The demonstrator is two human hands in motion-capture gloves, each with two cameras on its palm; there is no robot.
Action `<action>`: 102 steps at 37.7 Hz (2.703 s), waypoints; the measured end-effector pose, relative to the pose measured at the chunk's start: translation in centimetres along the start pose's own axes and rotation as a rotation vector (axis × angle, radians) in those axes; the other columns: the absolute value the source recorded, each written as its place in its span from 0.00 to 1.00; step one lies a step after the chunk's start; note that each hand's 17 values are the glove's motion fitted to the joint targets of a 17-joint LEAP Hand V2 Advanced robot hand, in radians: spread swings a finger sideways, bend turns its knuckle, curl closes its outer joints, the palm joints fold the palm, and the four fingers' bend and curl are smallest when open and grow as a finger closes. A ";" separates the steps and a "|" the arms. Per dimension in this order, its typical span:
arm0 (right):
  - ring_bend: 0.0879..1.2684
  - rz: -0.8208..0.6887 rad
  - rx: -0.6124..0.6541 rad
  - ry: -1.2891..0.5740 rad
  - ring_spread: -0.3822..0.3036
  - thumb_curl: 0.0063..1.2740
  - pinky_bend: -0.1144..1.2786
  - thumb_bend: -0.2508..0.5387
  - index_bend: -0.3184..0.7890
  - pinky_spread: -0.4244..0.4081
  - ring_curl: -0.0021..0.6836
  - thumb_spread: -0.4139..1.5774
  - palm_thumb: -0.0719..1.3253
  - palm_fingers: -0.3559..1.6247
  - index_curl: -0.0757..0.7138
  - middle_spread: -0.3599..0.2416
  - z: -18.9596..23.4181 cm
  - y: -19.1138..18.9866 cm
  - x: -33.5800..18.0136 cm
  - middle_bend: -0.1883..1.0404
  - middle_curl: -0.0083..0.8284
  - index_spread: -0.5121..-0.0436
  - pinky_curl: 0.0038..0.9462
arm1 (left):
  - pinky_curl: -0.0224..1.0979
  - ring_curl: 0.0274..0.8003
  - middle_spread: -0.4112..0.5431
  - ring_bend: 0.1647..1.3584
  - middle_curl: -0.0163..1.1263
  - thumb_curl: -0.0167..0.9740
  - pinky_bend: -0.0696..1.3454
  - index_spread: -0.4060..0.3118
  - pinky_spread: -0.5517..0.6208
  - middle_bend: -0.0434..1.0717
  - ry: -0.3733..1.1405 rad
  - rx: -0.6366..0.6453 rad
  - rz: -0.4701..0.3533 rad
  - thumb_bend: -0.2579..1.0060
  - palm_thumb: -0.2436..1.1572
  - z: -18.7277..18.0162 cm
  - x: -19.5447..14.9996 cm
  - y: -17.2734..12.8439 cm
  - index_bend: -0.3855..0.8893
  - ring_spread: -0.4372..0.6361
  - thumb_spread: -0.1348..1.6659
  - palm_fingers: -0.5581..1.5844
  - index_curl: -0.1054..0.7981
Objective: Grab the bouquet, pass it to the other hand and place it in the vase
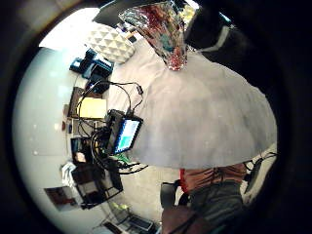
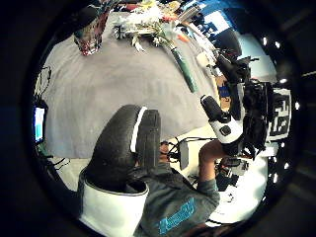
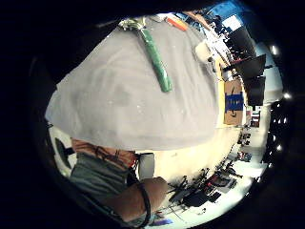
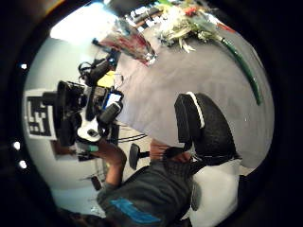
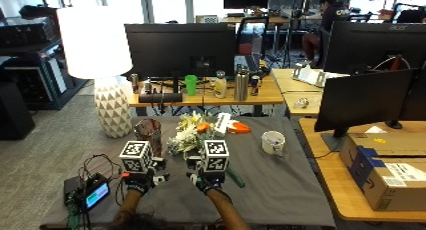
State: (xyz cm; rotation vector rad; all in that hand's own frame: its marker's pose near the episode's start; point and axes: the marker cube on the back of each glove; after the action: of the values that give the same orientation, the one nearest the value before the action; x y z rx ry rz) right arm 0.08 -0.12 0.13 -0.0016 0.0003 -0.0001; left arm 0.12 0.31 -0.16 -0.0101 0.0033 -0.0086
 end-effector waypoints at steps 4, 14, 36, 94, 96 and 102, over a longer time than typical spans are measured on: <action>0.13 0.001 -0.003 0.001 0.73 0.08 0.41 0.74 0.42 0.75 0.12 0.53 0.40 0.39 0.21 0.69 0.7 -0.6 0.2 0.39 0.15 0.67 0.16 | 0.13 0.17 0.44 0.28 0.13 0.08 0.28 0.47 0.67 0.25 0.002 -0.014 -0.011 0.26 0.28 -0.1 0.1 0.4 0.42 0.49 0.42 0.52 0.21; 0.14 -0.016 -0.024 -0.026 0.81 0.13 0.42 0.72 0.41 0.85 0.22 0.74 0.41 0.36 0.30 0.73 0.9 -0.4 -0.1 0.39 0.25 0.50 0.25 | 0.20 0.27 0.45 0.30 0.21 0.15 0.28 0.44 0.75 0.23 0.008 -0.005 0.010 0.23 0.30 0.7 -0.2 -0.3 0.42 0.53 0.60 0.50 0.30; 0.15 -0.028 0.005 -0.031 0.85 0.20 0.43 0.60 0.41 0.89 0.32 0.85 0.43 0.34 0.38 0.75 0.6 0.4 -0.2 0.37 0.36 0.45 0.32 | 0.27 0.32 0.46 0.31 0.29 0.24 0.27 0.43 0.80 0.21 -0.002 0.012 0.013 0.19 0.30 0.1 -0.1 0.4 0.41 0.55 0.68 0.48 0.39; 0.22 0.442 0.020 0.027 0.70 0.37 0.35 0.54 0.47 0.83 0.41 0.77 0.81 0.57 0.48 0.62 7.2 -5.3 18.3 0.42 0.47 0.52 0.31 | 0.34 0.37 0.46 0.32 0.33 0.30 0.26 0.44 0.80 0.21 0.061 -0.017 0.017 0.19 0.29 3.9 -0.3 -0.3 0.41 0.54 0.69 0.47 0.43; 0.27 0.471 0.053 0.073 0.59 0.39 0.37 0.51 0.41 0.74 0.45 0.73 0.82 0.65 0.47 0.56 7.3 -5.5 18.3 0.45 0.50 0.55 0.33 | 0.34 0.37 0.46 0.32 0.33 0.30 0.26 0.44 0.80 0.21 0.064 -0.012 0.018 0.19 0.29 3.9 -0.4 -0.4 0.41 0.54 0.69 0.47 0.43; 0.42 0.491 0.157 0.162 0.36 0.44 0.50 0.42 0.45 0.37 0.61 0.58 0.82 0.83 0.52 0.44 11.2 -10.0 20.5 0.45 0.54 0.54 0.42 | 0.34 0.37 0.46 0.32 0.33 0.30 0.25 0.44 0.80 0.21 0.065 -0.023 0.008 0.19 0.29 3.8 -0.4 -0.2 0.41 0.54 0.69 0.47 0.43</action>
State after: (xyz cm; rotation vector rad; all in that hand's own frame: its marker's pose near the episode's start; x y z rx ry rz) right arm 20.57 -10.06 11.37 0.1551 0.1627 0.4911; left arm -0.27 0.14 3.66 -0.0326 0.0683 -0.0007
